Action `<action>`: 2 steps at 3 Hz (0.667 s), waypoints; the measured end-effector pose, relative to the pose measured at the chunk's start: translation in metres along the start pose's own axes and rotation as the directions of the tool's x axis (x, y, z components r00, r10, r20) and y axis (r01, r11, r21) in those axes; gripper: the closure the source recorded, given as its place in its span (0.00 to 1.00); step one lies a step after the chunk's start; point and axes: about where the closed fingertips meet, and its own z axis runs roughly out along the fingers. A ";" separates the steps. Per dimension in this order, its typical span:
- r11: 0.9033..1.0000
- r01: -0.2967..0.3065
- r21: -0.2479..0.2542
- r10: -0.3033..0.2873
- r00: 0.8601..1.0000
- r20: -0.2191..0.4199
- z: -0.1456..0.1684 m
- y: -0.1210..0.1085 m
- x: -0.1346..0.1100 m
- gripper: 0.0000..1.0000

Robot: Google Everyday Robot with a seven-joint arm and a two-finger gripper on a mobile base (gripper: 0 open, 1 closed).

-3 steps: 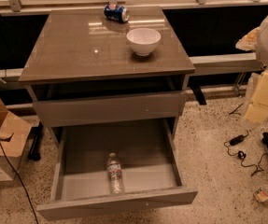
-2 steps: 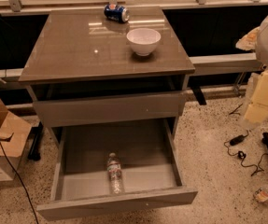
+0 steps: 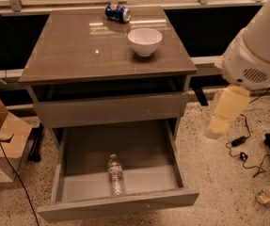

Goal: Pick water bottle from middle drawer and place on counter

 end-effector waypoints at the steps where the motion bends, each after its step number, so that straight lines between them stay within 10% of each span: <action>1: 0.990 -0.142 -0.022 0.141 0.990 -0.017 0.056 -0.006 -0.008 0.00; 2: 0.988 -0.156 -0.022 0.155 0.988 -0.017 0.055 -0.005 -0.009 0.00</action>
Offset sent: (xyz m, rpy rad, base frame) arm 0.0196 0.0140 -0.0438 0.0222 0.0439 -0.1027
